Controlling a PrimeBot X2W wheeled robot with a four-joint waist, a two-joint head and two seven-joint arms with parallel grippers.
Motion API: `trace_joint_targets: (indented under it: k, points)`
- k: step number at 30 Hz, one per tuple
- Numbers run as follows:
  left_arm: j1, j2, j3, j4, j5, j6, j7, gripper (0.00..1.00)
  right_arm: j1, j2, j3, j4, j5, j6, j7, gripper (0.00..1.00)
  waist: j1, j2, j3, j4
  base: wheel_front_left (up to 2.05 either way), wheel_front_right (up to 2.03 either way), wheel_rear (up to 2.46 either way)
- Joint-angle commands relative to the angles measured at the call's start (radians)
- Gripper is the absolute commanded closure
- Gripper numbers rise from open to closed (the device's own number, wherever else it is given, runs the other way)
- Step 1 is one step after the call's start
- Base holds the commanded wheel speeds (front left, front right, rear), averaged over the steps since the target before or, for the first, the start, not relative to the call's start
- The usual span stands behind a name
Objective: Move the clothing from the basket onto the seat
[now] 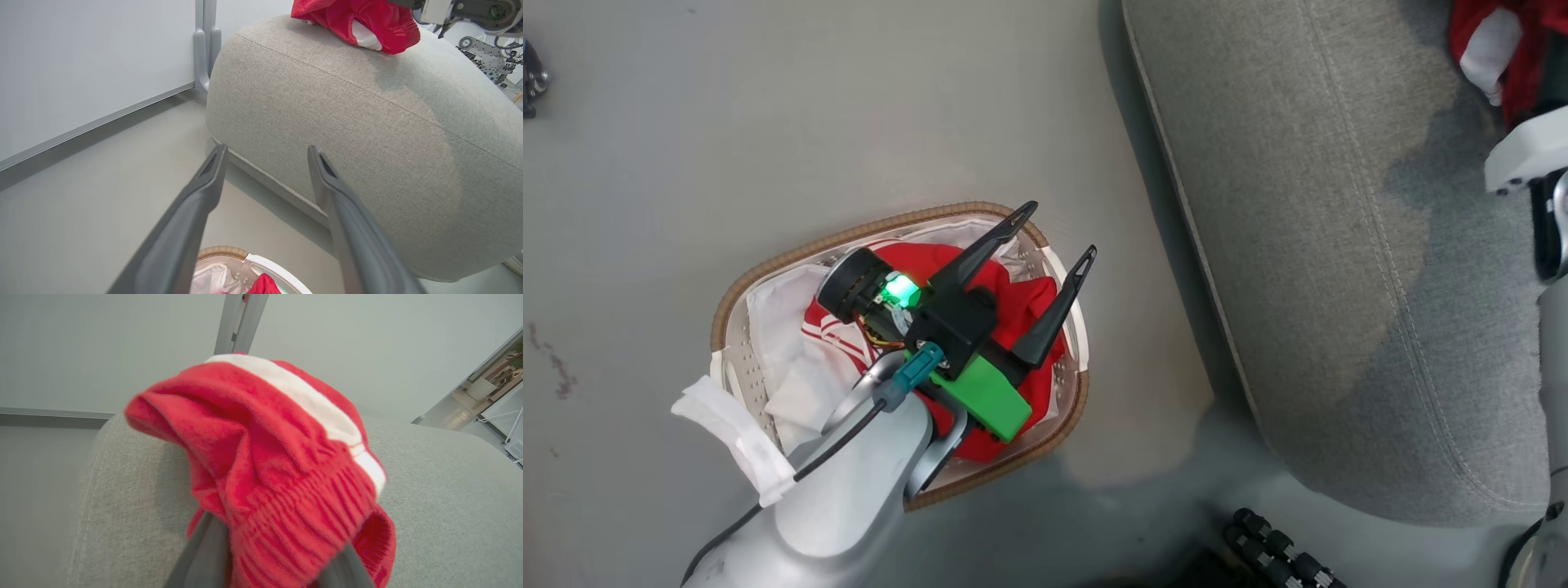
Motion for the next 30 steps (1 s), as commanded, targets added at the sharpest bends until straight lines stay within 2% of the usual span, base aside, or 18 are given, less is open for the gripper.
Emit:
trace_joint_targets:
  k: [1, 9, 15, 30]
  points:
    - [-0.011, 0.01, 0.008, 0.0, -0.007, -0.003, -0.001, 0.0, 0.026, 0.007, 0.002, -0.011, -0.007, -0.001, -0.002, 0.0, -0.0001, -0.0001, -0.012, -0.007, 0.0, 0.0, 0.0]
    - [0.026, 0.01, 0.029, -0.003, -0.016, -0.003, -0.001, 0.0, 0.139, 0.044, 0.02, -0.073, -0.003, -0.001, -0.002, 0.0, -0.0001, -0.0001, -0.073, -0.013, 0.0, 0.0, 0.0]
    - [0.065, -0.012, 0.064, -0.013, -0.027, -0.003, -0.001, 0.0, 0.221, 0.053, 0.025, -0.107, 0.0, -0.001, -0.002, 0.0, -0.0001, -0.0001, -0.143, -0.001, 0.0, 0.0, 0.0]
    - [0.213, -0.077, 0.199, -0.039, -0.04, -0.003, -0.001, 0.0, 0.313, -0.012, 0.081, -0.161, 0.008, -0.001, -0.002, 0.0, -0.0001, -0.0001, -0.372, 0.098, 0.0, 0.0, 0.0]
